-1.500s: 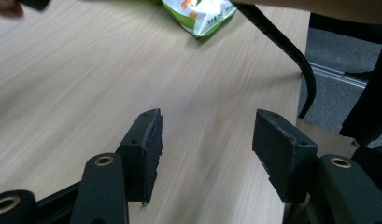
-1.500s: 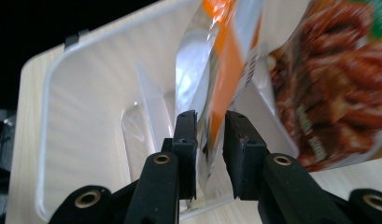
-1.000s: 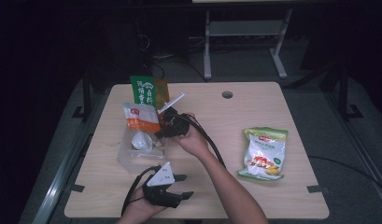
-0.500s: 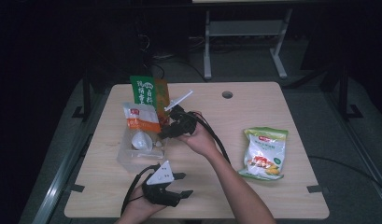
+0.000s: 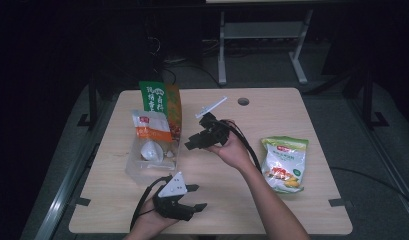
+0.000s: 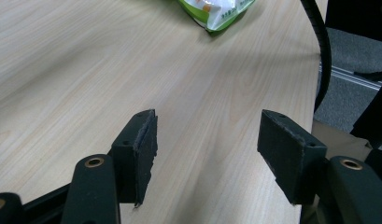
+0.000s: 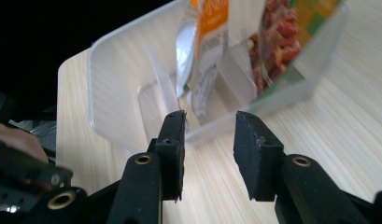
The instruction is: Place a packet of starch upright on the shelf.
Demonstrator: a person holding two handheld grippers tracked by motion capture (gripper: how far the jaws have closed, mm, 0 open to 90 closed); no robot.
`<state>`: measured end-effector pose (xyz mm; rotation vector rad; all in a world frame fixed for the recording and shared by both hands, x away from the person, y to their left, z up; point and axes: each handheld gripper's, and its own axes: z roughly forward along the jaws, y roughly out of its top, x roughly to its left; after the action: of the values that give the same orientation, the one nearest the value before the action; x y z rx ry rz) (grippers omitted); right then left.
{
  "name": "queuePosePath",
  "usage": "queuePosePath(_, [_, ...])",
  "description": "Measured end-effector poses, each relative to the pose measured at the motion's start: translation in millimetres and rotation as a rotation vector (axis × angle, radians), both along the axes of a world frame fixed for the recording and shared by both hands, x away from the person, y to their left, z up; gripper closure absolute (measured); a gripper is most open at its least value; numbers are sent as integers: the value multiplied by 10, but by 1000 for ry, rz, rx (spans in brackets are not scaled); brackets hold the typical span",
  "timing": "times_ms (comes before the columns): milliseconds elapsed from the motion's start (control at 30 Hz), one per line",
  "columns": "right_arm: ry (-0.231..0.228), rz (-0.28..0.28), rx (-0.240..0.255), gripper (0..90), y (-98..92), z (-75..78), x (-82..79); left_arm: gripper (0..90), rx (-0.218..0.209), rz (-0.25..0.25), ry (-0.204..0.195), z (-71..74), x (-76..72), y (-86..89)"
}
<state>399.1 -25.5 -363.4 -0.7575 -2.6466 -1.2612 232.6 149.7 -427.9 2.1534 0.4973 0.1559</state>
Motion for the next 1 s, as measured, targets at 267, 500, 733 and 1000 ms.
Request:
queuePosePath(267, [-6,-41,8,594,-310,-13,-38,374,5,3,1,-5,14,8])
queuePosePath(500, [21,-76,11,530,-537,-24,-83,373,-2,9,10,-5,20,13])
queuePosePath(733, [22,-102,6,512,-721,-56,-135,373,-10,5,12,-11,22,1])
queuePosePath(1000, [23,-144,0,481,-989,-71,-220,373,-18,5,13,-2,29,10])
